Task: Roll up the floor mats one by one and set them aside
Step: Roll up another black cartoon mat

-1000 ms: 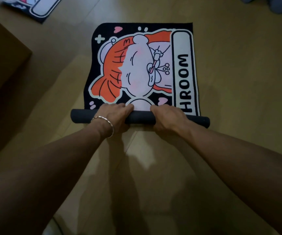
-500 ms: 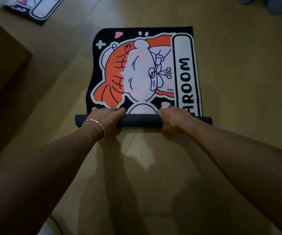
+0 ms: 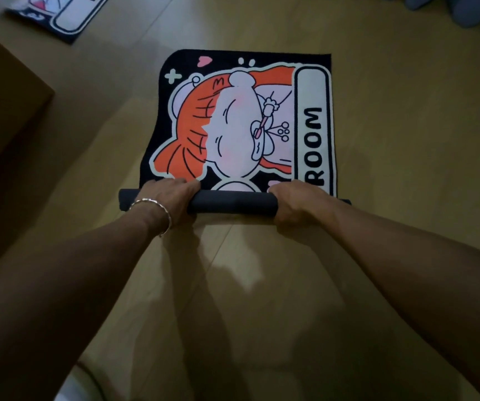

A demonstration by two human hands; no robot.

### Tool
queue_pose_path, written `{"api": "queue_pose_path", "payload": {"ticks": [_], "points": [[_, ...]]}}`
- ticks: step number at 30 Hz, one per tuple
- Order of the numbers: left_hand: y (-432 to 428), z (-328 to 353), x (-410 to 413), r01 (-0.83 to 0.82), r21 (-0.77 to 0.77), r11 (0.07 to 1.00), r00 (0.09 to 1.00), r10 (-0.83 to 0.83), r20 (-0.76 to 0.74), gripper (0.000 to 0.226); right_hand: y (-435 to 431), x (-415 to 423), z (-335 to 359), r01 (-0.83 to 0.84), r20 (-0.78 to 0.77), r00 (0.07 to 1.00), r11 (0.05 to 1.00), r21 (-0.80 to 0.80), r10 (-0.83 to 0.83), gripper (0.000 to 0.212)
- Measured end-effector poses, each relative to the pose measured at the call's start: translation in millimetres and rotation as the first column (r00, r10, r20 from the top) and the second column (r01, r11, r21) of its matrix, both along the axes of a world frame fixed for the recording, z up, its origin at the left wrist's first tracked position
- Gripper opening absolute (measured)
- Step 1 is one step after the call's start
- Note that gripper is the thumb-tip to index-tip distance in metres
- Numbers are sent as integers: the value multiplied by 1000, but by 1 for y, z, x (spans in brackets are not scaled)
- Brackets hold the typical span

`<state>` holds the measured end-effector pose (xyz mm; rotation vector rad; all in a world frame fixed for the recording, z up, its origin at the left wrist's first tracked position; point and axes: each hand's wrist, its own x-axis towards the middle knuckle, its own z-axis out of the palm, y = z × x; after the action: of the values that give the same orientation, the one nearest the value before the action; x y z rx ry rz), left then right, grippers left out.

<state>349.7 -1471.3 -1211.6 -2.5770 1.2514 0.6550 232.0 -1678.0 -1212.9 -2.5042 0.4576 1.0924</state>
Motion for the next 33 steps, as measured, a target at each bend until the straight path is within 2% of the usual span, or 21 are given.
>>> {"api": "queue_pose_path", "payload": {"ticks": [2, 5, 7, 11, 13, 16, 19, 21, 25, 27, 31, 33], "points": [[-4, 3, -1, -21, 24, 999, 998, 22, -58, 29, 2, -3, -1, 0, 61, 998, 999, -39, 3, 48], [-8, 6, -1, -48, 72, 996, 983, 60, -176, 30, 5, -17, -4, -27, 248, 967, 987, -156, 66, 48], [-8, 5, 1, -61, 73, 995, 971, 77, -228, 31, 5, -22, -5, -41, 302, 948, 979, -201, 102, 45], [0, 0, 1, -27, -59, 998, 995, 21, -99, 36, 0, -12, -1, -20, 145, 989, 995, -95, 34, 43], [2, -1, -1, 6, -50, 999, 999, -8, -41, 34, -1, -7, 1, -17, 63, 998, 998, -54, 21, 42], [-1, -1, -2, 2, 26, 1000, 999, -1, -34, 28, 0, -10, -2, -15, 131, 991, 996, -83, 26, 42], [-4, 2, -1, -40, 33, 999, 992, 43, -120, 27, 1, -18, -3, -26, 253, 966, 991, -130, 58, 43], [-3, 3, -1, -31, -5, 1000, 993, 30, -111, 32, 1, -20, -3, -27, 245, 968, 992, -127, 58, 44], [-2, 2, -4, 33, -33, 999, 999, -34, -30, 38, -4, -14, 2, 5, 103, 995, 1000, 2, -5, 41], [-4, 3, -5, 11, -11, 1000, 998, -12, -59, 32, -4, -15, 5, -14, 130, 991, 999, -34, 18, 42], [-9, 5, -5, -56, 6, 998, 983, 57, -177, 28, 1, -24, 4, -64, 291, 950, 981, -181, 116, 44], [-10, 4, -7, -51, -11, 999, 985, 48, -166, 29, 1, -23, 4, -72, 260, 958, 980, -184, 119, 44]]}}
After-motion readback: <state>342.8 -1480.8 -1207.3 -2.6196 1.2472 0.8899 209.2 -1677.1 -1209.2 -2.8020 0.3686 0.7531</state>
